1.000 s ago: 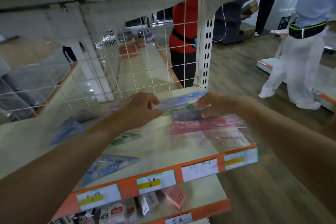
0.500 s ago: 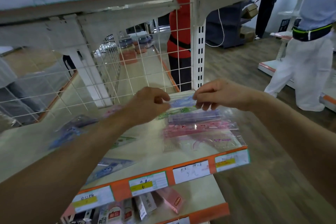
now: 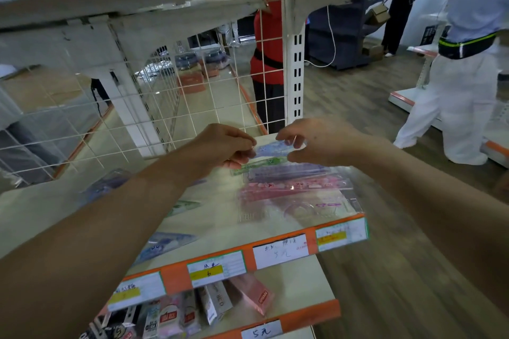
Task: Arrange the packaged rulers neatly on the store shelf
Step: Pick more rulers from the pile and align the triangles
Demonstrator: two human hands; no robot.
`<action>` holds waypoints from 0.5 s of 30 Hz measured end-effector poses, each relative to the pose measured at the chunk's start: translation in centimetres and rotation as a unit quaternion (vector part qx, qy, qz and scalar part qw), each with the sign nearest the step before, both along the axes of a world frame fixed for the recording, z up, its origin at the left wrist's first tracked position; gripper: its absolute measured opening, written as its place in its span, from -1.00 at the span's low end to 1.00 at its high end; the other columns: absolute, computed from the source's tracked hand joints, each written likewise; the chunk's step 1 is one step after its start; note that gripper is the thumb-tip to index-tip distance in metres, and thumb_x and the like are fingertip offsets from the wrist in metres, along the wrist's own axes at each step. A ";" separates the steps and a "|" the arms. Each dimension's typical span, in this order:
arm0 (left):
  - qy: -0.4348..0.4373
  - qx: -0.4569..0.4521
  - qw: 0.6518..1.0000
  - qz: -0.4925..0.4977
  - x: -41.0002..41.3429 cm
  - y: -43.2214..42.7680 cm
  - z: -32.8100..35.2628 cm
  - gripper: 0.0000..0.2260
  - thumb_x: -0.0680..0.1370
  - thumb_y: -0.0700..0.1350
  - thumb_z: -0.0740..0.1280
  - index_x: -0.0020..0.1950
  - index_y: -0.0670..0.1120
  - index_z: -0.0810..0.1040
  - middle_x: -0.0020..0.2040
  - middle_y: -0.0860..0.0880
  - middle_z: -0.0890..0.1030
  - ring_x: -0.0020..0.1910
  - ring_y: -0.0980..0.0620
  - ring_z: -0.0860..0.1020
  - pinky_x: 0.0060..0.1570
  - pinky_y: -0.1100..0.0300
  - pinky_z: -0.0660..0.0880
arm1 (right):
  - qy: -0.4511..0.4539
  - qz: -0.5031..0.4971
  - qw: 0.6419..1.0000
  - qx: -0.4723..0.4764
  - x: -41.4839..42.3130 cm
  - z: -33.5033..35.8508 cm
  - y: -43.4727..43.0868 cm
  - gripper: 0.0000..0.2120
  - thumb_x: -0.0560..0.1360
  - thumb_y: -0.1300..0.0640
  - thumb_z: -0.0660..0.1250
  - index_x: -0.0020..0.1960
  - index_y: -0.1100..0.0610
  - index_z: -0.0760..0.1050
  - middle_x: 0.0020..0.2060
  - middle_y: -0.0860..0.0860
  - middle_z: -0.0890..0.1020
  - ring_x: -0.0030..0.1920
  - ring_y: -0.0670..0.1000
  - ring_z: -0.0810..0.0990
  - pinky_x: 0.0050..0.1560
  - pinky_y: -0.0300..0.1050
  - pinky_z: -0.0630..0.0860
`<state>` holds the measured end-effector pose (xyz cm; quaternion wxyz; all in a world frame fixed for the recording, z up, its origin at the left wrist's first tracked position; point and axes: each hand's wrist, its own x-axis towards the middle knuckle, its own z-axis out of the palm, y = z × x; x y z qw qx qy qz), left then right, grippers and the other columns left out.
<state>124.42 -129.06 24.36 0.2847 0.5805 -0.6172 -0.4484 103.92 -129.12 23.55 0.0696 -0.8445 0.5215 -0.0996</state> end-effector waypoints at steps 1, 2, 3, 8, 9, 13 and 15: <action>-0.001 0.004 1.000 0.004 -0.1 -0.1 -0.2 -0.94 0.53 -0.27 0.33 -0.07 -0.17 0.60 -0.21 -0.13 0.64 -0.32 0.03 0.55 -0.11 0.13 0.57 | 0.010 0.000 1.000 -0.007 0.1 -0.1 -0.1 -0.64 0.53 0.07 0.32 0.32 0.03 0.46 0.17 -0.05 0.57 0.03 -0.13 0.47 -0.18 -0.38 0.29; -0.014 0.002 1.000 0.008 -0.2 -0.2 -0.5 -0.93 0.52 -0.28 0.33 -0.10 -0.16 0.60 -0.23 -0.14 0.62 -0.35 0.03 0.53 -0.12 0.12 0.55 | 0.012 -0.006 1.000 -0.005 0.1 -0.2 -0.3 -0.68 0.54 0.10 0.30 0.29 0.03 0.50 0.16 -0.06 0.58 0.03 -0.14 0.48 -0.27 -0.46 0.26; -0.038 -0.004 0.999 0.012 -0.1 -0.3 -0.7 -0.93 0.51 -0.29 0.34 -0.12 -0.16 0.59 -0.26 -0.13 0.59 -0.35 0.03 0.51 -0.13 0.12 0.53 | 0.007 -0.016 1.000 0.002 0.1 -0.3 -0.3 -0.72 0.55 0.12 0.29 0.24 0.03 0.55 0.15 -0.08 0.59 0.01 -0.15 0.48 -0.31 -0.55 0.21; -0.078 0.001 0.997 0.025 -0.4 -0.8 -1.4 -0.90 0.49 -0.36 0.32 -0.18 -0.22 0.57 -0.29 -0.16 0.56 -0.35 0.00 0.49 -0.25 0.16 0.51 | -0.069 -0.037 0.996 0.052 0.2 -1.9 -1.4 -0.81 0.51 0.23 0.30 0.05 0.12 0.66 -0.10 -0.06 0.63 -0.12 -0.12 0.51 0.08 -0.22 0.49; -0.097 -0.010 0.995 0.022 -0.5 -0.9 -1.6 -0.92 0.50 -0.34 0.32 -0.16 -0.22 0.58 -0.29 -0.14 0.56 -0.34 0.01 0.49 -0.26 0.18 0.50 | -0.072 -0.039 0.995 0.061 0.4 -2.1 -1.4 -0.80 0.51 0.25 0.29 0.05 0.13 0.65 -0.09 -0.03 0.64 -0.12 -0.11 0.52 0.07 -0.23 0.48; -0.173 -0.063 0.982 -0.039 -1.0 -0.8 -2.7 -0.90 0.48 -0.27 0.38 -0.03 -0.19 0.62 -0.27 0.01 0.52 -0.26 0.07 0.47 -0.31 0.32 0.40 | -0.015 -0.035 0.993 0.115 0.2 -2.8 -0.6 -0.78 0.47 0.16 0.35 0.10 0.05 0.62 -0.04 -0.05 0.59 -0.03 -0.03 0.56 0.07 -0.19 0.50; -0.225 -0.085 0.968 -0.078 -1.1 -0.7 -3.2 -0.85 0.46 -0.23 0.41 0.03 -0.18 0.64 -0.23 0.04 0.52 -0.25 0.12 0.47 -0.31 0.36 0.37 | 0.039 -0.029 0.987 0.153 0.0 -3.2 -0.1 -0.72 0.45 0.04 0.40 0.16 0.01 0.57 0.01 -0.08 0.55 0.03 -0.02 0.54 0.06 -0.18 0.46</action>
